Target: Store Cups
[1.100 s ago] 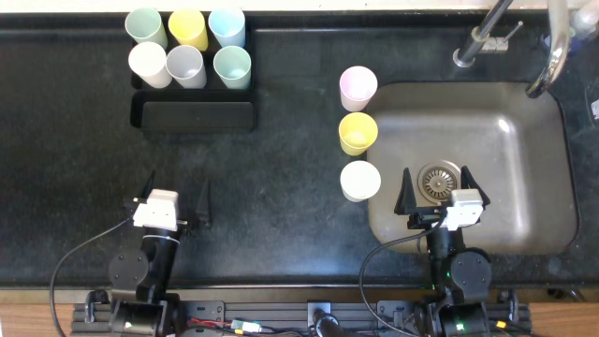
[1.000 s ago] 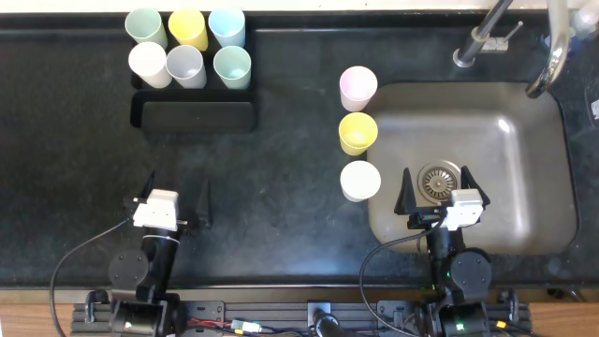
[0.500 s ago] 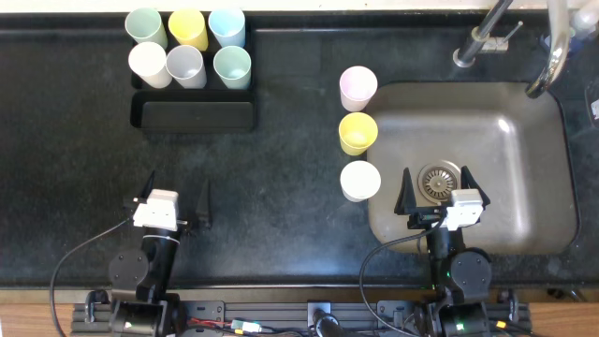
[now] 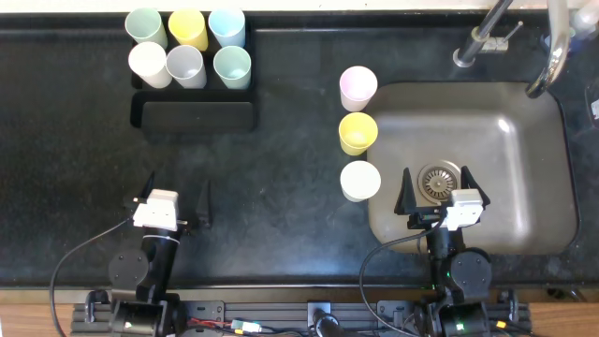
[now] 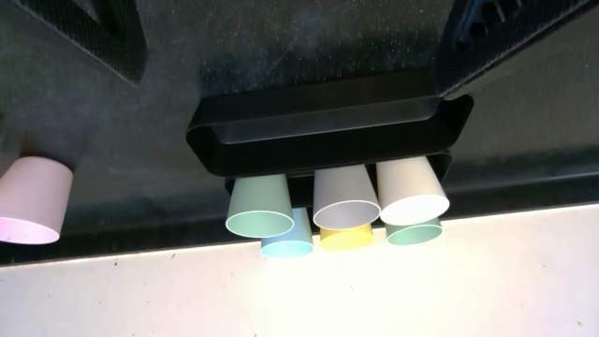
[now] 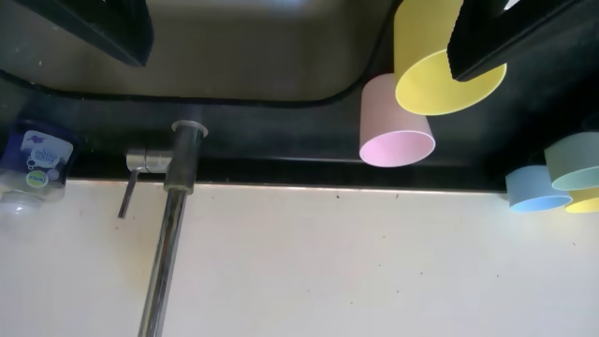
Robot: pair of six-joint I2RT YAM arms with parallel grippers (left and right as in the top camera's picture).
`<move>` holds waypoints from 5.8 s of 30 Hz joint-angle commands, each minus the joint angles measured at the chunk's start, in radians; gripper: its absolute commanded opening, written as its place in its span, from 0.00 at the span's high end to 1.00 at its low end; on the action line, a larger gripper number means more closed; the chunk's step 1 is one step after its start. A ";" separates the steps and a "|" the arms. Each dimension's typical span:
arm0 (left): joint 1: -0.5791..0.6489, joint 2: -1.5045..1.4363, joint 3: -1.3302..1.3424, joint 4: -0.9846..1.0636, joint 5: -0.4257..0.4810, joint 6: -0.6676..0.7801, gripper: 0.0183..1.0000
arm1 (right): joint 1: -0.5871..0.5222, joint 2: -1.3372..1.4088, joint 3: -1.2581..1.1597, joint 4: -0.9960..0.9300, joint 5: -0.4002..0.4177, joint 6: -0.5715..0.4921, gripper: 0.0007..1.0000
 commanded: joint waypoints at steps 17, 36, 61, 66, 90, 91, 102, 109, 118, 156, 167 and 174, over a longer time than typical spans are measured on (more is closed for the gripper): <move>-0.097 0.999 1.194 -0.473 0.006 -0.284 0.00 | -0.006 -0.009 -0.013 0.005 0.011 -0.003 0.00; -0.588 2.356 2.596 -1.273 -0.211 -0.717 0.00 | -0.006 -0.009 -0.013 0.004 0.011 -0.003 0.00; -0.585 2.578 2.746 -1.272 -0.252 -0.737 0.98 | -0.006 -0.009 -0.013 0.004 0.011 -0.003 0.00; -0.555 2.403 2.743 -1.295 -0.329 -0.678 0.98 | -0.006 -0.009 -0.013 0.005 0.011 -0.003 0.00; 0.294 1.495 1.551 -0.991 -0.127 -0.206 0.98 | -0.006 -0.009 -0.013 0.004 0.011 -0.003 0.00; 0.307 1.500 1.527 -0.971 -0.113 -0.190 0.98 | -0.006 -0.009 -0.013 0.005 0.011 -0.003 0.00; 0.335 1.691 1.452 -0.813 -0.016 -0.086 0.98 | -0.006 -0.009 -0.013 0.005 0.011 -0.003 0.00; 0.335 1.776 1.452 -0.769 0.003 -0.085 0.98 | -0.006 -0.009 -0.013 0.004 0.011 -0.003 0.00; 0.335 1.840 1.452 -0.692 0.002 -0.087 0.98 | -0.006 -0.009 -0.013 0.005 0.011 -0.003 0.00; -0.678 2.201 2.349 -1.343 -0.122 -0.724 0.13 | -0.006 -0.009 -0.013 0.004 0.011 -0.003 0.00; -0.684 2.314 2.348 -1.344 -0.077 -0.746 0.16 | -0.006 -0.009 -0.013 0.004 0.011 -0.003 0.00; -0.675 2.386 2.348 -1.341 -0.074 -0.746 0.33 | -0.006 -0.009 -0.013 0.004 0.011 -0.003 0.00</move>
